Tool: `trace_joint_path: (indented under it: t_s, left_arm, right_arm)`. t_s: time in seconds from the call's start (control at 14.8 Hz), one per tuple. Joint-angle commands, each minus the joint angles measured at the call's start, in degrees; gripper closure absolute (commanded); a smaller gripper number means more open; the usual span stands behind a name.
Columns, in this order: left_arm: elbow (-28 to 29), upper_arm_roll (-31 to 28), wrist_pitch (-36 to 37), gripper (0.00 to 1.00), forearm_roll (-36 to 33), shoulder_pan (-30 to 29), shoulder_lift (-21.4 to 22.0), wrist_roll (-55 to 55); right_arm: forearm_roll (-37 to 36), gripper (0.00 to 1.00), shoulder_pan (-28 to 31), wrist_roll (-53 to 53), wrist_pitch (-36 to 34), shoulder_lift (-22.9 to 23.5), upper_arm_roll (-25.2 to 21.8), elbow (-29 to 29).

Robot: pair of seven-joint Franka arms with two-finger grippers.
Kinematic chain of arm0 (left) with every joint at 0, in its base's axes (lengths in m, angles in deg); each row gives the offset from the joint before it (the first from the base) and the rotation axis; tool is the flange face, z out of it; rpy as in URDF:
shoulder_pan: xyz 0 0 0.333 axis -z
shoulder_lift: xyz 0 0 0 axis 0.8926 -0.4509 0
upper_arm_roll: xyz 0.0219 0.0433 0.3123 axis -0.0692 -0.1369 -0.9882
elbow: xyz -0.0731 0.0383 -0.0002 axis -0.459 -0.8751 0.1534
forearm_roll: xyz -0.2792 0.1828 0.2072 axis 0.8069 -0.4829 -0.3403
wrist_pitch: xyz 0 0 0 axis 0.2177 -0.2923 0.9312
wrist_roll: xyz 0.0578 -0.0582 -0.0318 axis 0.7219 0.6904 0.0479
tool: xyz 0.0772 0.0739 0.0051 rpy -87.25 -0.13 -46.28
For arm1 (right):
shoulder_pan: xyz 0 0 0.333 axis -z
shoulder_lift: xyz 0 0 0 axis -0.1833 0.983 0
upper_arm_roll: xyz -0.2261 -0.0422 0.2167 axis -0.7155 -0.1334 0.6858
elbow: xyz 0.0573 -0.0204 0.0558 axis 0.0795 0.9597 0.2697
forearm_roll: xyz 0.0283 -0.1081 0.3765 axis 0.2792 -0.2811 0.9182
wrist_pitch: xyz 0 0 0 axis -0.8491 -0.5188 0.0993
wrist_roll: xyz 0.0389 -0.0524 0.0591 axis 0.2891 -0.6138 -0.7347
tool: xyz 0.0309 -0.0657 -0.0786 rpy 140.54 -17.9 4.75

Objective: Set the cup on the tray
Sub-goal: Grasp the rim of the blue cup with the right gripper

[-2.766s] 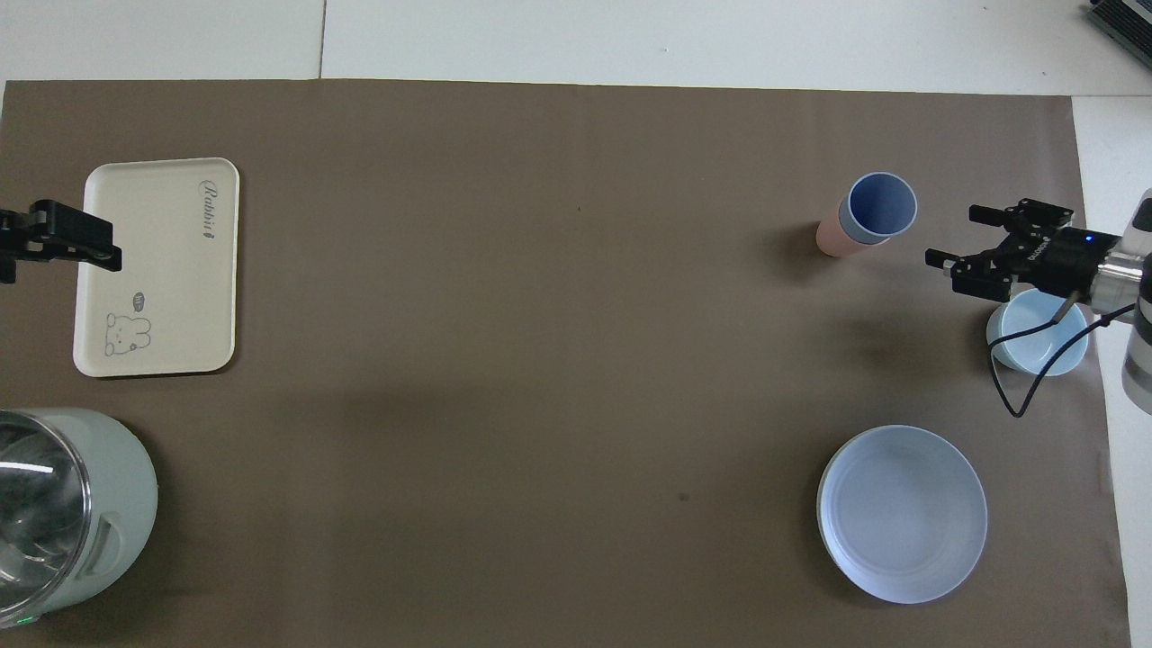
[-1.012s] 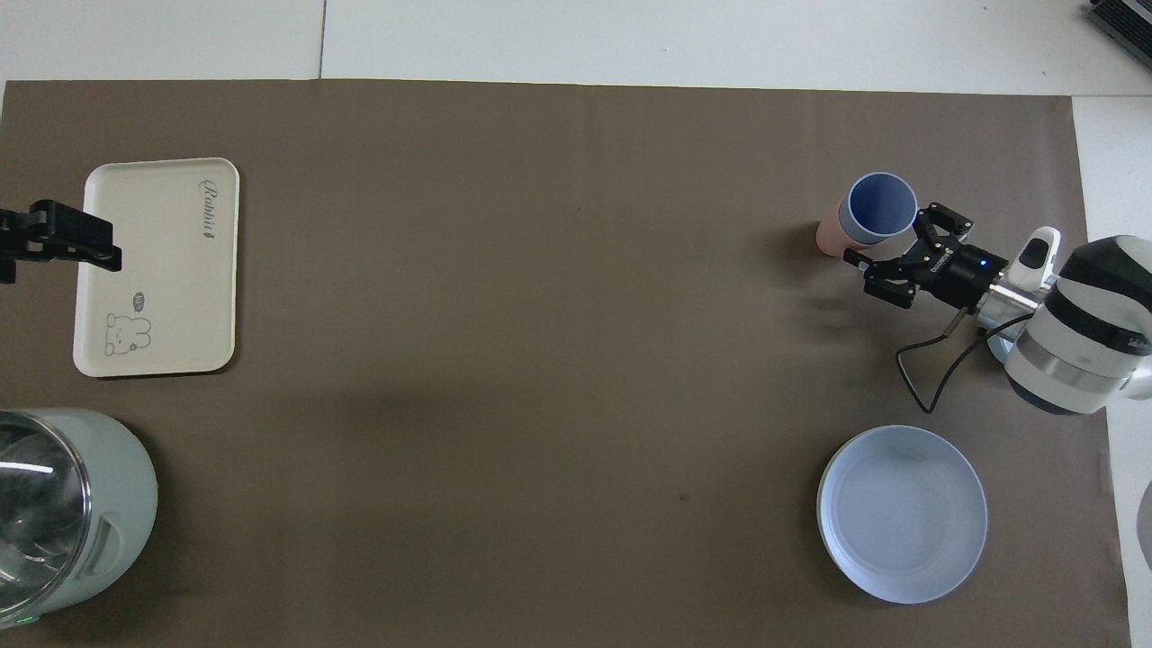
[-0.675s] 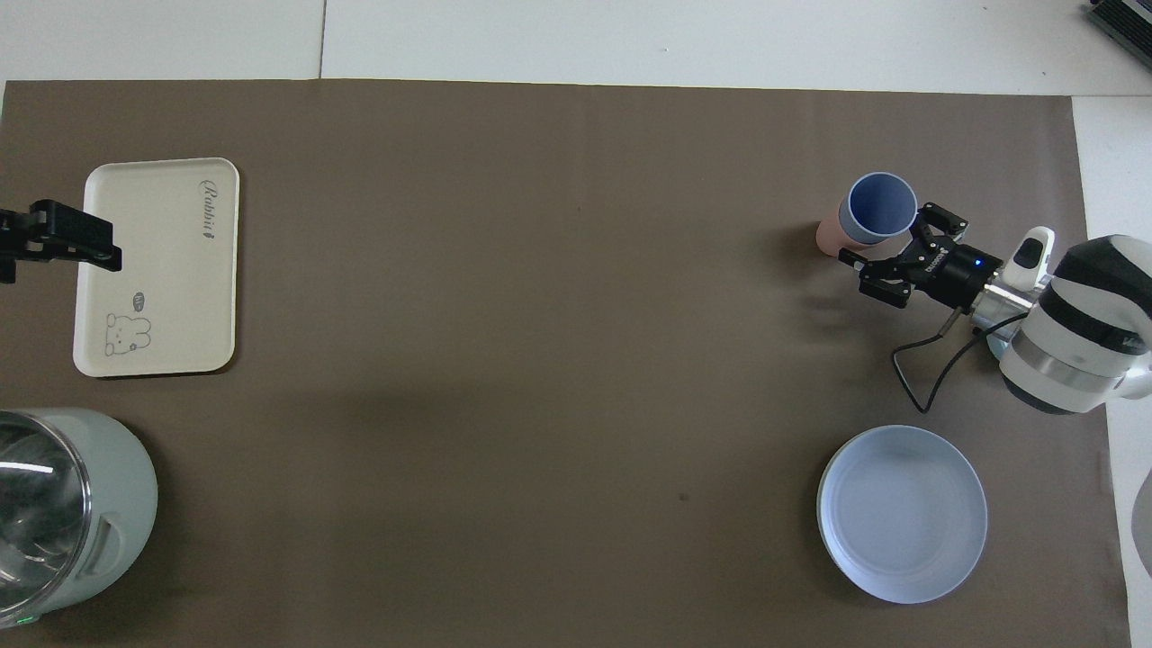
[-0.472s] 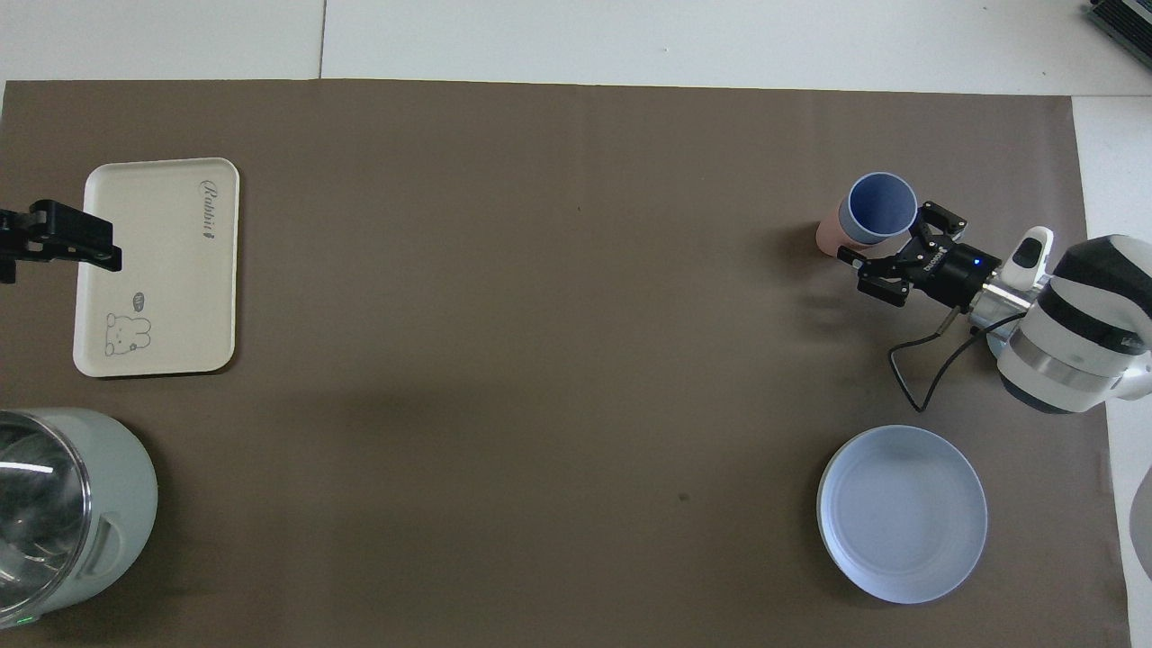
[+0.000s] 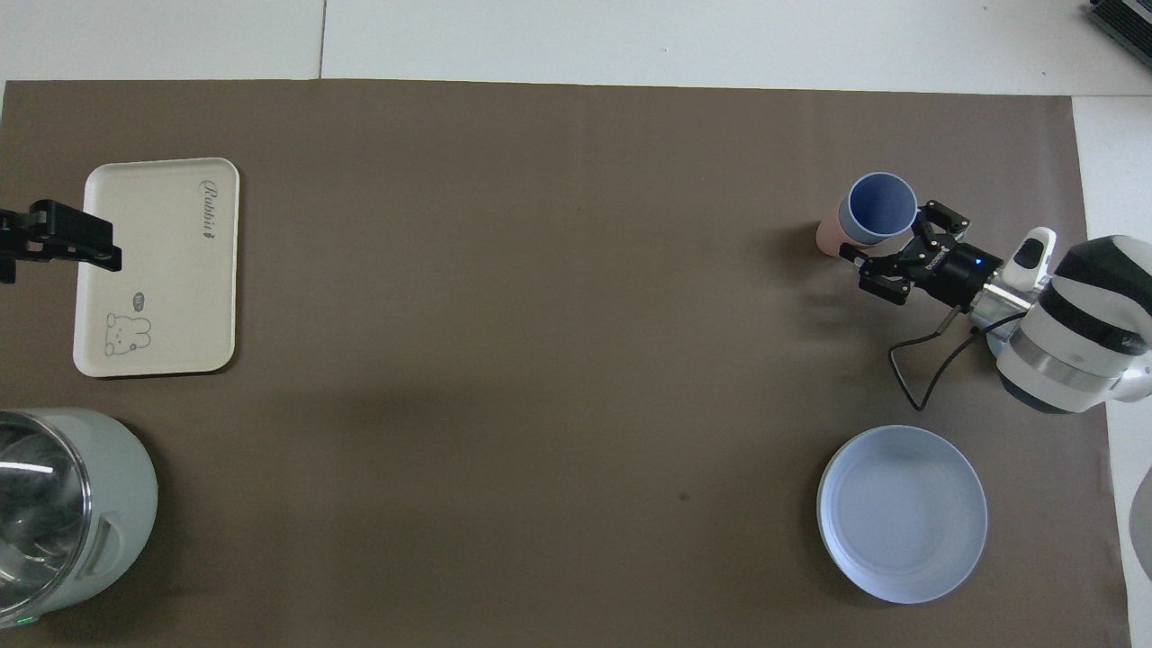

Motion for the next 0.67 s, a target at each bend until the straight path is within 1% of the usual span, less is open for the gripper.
trace_joint_path:
  t_s: [0.0,0.47,0.54,0.61]
  left_arm:
    - [2.25,0.05,-1.19,0.0,0.44,-0.22,1.79,0.76]
    - [2.33,0.05,-0.75,0.0,0.44,-0.31,1.88,0.5]
    - [2.33,0.05,-1.1,0.0,0.44,-0.31,1.88,0.5]
    - [2.33,0.05,-1.11,0.0,0.44,-0.31,1.88,0.5]
  right_arm:
    - [2.59,0.0,-0.5,-2.45,1.01,0.05,0.1,0.49]
    - [3.91,0.0,-1.29,-2.88,1.09,0.13,0.1,0.49]
    - [3.91,0.02,-1.29,-3.06,1.09,0.13,0.1,0.4]
    - [3.91,0.4,-1.29,-3.67,1.09,0.13,0.1,0.31]
